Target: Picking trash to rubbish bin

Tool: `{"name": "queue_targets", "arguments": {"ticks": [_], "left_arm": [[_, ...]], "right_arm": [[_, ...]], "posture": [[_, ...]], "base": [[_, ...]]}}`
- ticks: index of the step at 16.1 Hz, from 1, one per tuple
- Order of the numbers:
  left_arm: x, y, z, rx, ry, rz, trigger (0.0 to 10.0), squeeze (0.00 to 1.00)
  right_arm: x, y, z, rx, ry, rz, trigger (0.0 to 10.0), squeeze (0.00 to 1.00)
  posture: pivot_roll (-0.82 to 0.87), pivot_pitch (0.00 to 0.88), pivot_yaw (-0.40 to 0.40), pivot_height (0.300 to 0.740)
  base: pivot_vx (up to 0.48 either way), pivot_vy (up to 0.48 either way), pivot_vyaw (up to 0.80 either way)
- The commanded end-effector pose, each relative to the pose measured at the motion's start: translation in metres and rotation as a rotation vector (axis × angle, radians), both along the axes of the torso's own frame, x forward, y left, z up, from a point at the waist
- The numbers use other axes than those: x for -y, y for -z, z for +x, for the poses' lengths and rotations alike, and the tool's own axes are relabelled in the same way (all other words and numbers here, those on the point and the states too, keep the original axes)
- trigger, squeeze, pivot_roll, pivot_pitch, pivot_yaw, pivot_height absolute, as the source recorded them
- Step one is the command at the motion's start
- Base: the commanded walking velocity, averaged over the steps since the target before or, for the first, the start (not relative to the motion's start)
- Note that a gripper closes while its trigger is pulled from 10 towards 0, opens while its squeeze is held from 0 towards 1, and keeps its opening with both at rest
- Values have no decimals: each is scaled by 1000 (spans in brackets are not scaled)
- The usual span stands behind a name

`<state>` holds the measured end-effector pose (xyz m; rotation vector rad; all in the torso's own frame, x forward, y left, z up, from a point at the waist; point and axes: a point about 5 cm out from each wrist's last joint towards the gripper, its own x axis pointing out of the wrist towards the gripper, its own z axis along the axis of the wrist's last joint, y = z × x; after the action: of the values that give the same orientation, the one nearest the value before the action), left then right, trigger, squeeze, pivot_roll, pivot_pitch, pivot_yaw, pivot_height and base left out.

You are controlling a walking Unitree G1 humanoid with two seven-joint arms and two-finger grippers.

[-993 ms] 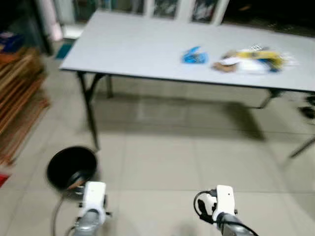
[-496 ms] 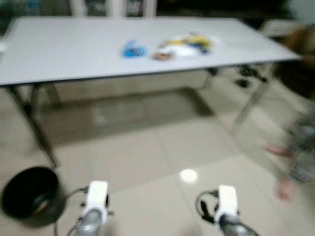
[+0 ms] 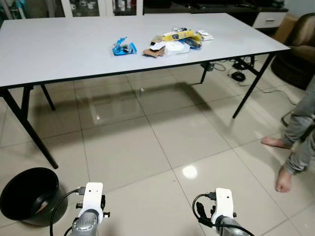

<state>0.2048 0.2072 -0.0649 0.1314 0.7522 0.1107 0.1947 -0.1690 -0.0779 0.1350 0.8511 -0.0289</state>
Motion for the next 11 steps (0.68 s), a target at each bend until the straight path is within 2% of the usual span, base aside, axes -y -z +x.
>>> {"name": "queue_targets", "arguments": {"ticks": [1, 5, 11], "left_arm": [[1, 0, 2, -6, 1, 7, 10000, 0], [1, -1, 2, 1, 0, 3, 10000, 0], [3, -3, 6, 7, 24, 16, 10000, 0]], "right_arm": [[4, -2, 2, 12, 18, -3, 10000, 0], [4, -2, 2, 11, 20, -3, 10000, 0], [5, -2, 3, 14, 24, -15, 10000, 0]], "posture": [[6, 53, -81, 740], [6, 51, -80, 740], [7, 50, -80, 740]], "base": [[431, 0, 0], [413, 0, 0], [312, 0, 0]]}}
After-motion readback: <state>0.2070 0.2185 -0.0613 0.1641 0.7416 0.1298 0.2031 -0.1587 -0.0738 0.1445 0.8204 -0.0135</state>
